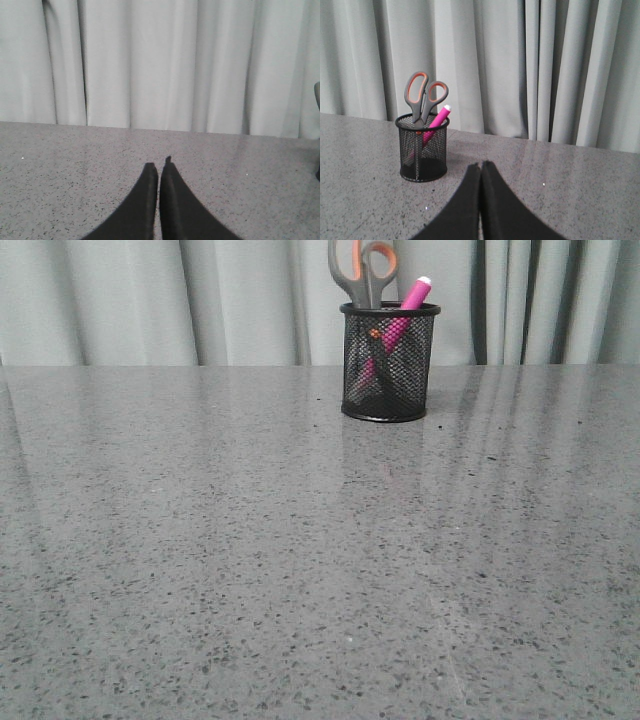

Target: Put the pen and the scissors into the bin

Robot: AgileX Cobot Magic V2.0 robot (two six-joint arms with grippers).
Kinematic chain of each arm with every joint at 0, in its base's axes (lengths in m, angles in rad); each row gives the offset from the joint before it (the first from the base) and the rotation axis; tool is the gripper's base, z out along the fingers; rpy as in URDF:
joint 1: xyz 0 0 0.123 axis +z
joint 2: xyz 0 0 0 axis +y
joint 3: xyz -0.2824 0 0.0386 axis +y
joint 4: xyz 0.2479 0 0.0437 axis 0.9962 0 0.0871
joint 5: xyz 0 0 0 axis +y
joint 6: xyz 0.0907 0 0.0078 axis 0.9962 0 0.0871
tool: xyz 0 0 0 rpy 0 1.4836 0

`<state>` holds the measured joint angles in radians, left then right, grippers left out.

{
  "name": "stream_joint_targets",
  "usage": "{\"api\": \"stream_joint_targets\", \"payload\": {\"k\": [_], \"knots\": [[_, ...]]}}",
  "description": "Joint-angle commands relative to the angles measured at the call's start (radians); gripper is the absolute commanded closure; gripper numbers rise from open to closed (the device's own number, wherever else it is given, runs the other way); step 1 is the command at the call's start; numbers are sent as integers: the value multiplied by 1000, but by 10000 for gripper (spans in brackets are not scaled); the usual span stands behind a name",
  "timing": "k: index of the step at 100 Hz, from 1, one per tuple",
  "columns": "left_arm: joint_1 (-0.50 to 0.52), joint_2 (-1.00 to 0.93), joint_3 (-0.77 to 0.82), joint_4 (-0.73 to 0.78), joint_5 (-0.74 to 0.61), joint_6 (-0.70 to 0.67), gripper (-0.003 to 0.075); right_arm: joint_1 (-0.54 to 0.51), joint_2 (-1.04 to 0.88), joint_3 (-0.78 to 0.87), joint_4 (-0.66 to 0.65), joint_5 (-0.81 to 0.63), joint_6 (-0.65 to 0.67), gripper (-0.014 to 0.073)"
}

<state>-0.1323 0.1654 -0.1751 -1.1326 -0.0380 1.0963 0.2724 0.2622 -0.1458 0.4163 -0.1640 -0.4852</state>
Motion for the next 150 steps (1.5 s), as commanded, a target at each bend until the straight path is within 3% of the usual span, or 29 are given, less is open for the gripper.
{"api": "stream_joint_targets", "payload": {"k": [1, 132, 141, 150], "knots": [[4, -31, -15, -24, -35, 1, 739, -6, -22, -3, -1, -68, -11, 664], [4, -50, -7, -45, -30, 1, 739, -6, -32, 2, -1, -96, -11, 664], [4, -50, -7, 41, -34, -24, 739, -6, -32, 2, -1, -96, -11, 664], [11, -50, -7, 310, -36, -251, 739, -6, -32, 2, -1, -96, -11, 664]]}}
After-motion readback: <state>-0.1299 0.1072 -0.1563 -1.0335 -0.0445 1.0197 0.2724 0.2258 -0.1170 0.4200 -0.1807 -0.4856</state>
